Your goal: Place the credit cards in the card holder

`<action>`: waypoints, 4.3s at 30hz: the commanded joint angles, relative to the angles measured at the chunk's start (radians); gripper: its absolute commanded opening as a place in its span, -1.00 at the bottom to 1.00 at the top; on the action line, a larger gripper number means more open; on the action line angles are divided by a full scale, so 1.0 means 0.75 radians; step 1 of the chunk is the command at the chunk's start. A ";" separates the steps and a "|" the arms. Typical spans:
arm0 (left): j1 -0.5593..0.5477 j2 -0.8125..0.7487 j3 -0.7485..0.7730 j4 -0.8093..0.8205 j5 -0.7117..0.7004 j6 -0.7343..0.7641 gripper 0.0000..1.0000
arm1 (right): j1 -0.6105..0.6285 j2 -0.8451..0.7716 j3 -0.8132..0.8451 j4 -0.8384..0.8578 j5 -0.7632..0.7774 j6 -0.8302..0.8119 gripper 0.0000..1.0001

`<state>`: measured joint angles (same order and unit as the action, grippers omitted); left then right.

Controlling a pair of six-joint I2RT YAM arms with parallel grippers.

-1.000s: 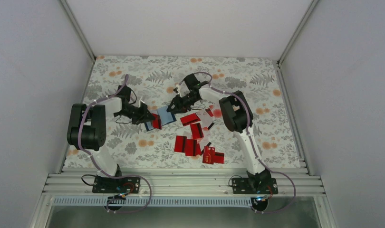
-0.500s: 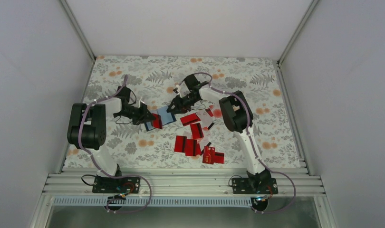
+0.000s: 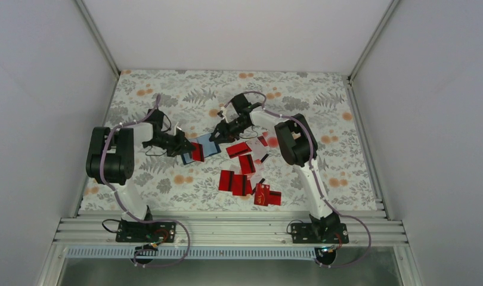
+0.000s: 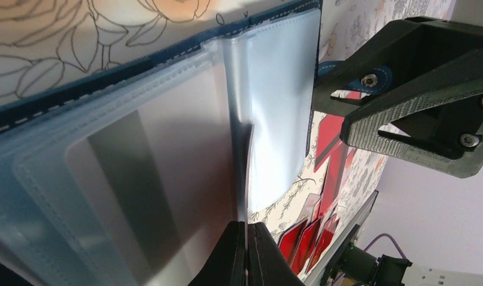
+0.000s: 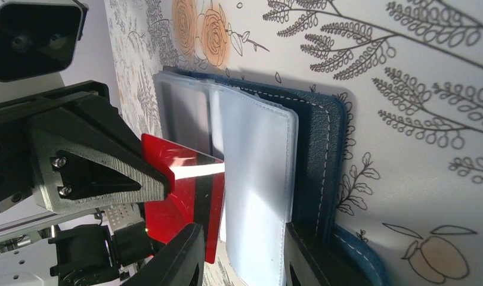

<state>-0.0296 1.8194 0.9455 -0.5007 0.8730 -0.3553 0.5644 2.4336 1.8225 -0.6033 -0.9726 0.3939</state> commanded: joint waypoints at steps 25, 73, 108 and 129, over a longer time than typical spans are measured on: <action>0.048 0.015 0.036 -0.003 0.020 0.060 -0.95 | 0.019 0.089 -0.037 -0.042 0.062 0.008 -0.30; 0.109 0.036 0.077 -0.149 -0.041 0.213 -0.95 | 0.068 0.099 -0.047 -0.047 0.101 0.046 -0.33; 0.107 -0.019 0.059 -0.136 0.036 0.228 -0.95 | 0.068 0.128 -0.038 -0.064 0.096 0.025 -0.34; 0.107 0.132 0.025 -0.042 0.037 0.245 -0.95 | 0.068 0.149 -0.001 -0.097 0.091 0.010 -0.36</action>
<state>0.0486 1.8763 0.9813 -0.5690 0.8970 -0.1940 0.5915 2.4603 1.8347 -0.5991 -1.0164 0.4171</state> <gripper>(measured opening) 0.028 0.320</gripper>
